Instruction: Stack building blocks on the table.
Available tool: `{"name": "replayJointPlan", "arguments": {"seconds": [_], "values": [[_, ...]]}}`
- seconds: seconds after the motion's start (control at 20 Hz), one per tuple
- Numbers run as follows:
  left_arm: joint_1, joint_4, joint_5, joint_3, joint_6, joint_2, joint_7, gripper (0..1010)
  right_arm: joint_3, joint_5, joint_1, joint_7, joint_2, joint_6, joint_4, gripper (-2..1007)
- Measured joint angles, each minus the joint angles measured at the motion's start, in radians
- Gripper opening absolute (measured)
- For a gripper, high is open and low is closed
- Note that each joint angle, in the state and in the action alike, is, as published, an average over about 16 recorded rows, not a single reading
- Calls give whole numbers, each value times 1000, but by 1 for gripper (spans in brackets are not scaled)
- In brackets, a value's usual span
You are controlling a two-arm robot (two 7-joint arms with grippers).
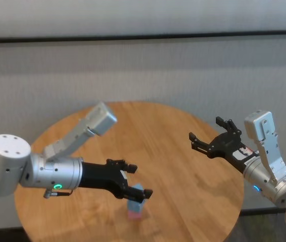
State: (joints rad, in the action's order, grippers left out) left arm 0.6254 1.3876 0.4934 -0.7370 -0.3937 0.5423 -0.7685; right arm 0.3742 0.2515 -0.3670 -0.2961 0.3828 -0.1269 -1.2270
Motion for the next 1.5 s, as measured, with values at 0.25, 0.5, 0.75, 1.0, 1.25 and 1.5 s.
{"name": "replayJointPlan", "arguments": {"seconds": [0.25,0.5,0.75,1.0,1.25,1.5], "values": [[-58,16,86,86,66,9,69,999,0,0,0,0,0,0,0,1005],[-139,35,131,191,160,4,222,999,0,0,0,0,0,0,0,1005],[-213,54,121,275,249,-8,383,999,0,0,0,0,0,0,0,1005],[-255,67,88,317,306,-19,483,999,0,0,0,0,0,0,0,1005],[-264,70,67,323,319,-24,506,999,0,0,0,0,0,0,0,1005],[-260,69,69,319,315,-24,499,999,0,0,0,0,0,0,0,1005]]}}
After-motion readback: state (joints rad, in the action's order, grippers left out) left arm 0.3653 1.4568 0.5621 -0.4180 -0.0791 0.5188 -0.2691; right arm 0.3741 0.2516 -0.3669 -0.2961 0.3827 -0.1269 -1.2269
